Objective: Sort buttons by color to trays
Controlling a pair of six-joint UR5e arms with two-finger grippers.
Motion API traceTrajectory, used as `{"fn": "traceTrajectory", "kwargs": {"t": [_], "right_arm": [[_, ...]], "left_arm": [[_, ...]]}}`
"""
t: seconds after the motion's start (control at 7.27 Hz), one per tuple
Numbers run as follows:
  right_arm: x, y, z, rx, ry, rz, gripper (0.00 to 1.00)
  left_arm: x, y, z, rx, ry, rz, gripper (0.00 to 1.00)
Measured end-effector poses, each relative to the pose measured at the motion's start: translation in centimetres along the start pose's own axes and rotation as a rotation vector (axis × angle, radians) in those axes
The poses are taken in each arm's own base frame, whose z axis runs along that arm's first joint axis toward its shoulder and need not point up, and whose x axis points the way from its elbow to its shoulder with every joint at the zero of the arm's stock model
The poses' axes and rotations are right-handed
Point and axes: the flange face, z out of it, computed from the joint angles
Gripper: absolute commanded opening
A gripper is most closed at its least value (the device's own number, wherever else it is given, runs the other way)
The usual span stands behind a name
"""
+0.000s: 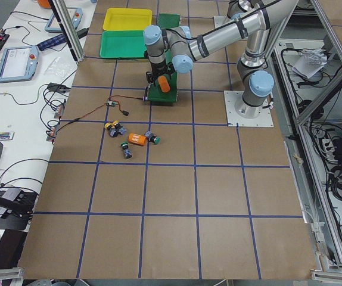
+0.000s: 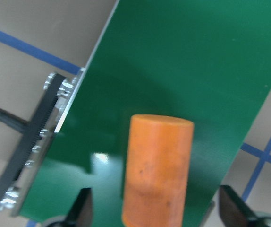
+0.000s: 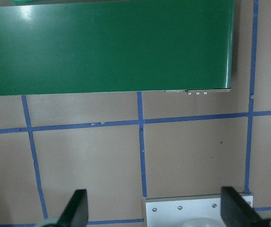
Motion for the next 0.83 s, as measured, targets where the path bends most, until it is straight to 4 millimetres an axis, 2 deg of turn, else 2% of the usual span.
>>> {"fn": "traceTrajectory", "kwargs": {"t": [0.14, 0.28, 0.41, 0.69, 0.83], "right_arm": [[0.0, 0.0, 0.0, 0.000, 0.000, 0.000, 1.00], [0.0, 0.0, 0.0, 0.000, 0.000, 0.000, 1.00], [0.0, 0.0, 0.1, -0.002, 0.000, 0.000, 1.00], [0.0, 0.2, 0.1, -0.001, -0.001, 0.001, 1.00], [0.0, 0.2, 0.1, 0.001, -0.003, 0.001, 1.00]], "left_arm": [[-1.7, 0.6, -2.1, 0.005, -0.028, -0.035, 1.00], [-4.5, 2.6, -3.8, 0.000, -0.050, -0.130, 1.00], [-7.9, 5.8, -4.4, -0.019, -0.063, -0.242, 1.00], [-14.1, 11.5, -4.1, -0.059, -0.088, -0.471, 1.00], [-16.6, 13.9, -3.1, -0.061, -0.093, -0.563, 1.00]]}}
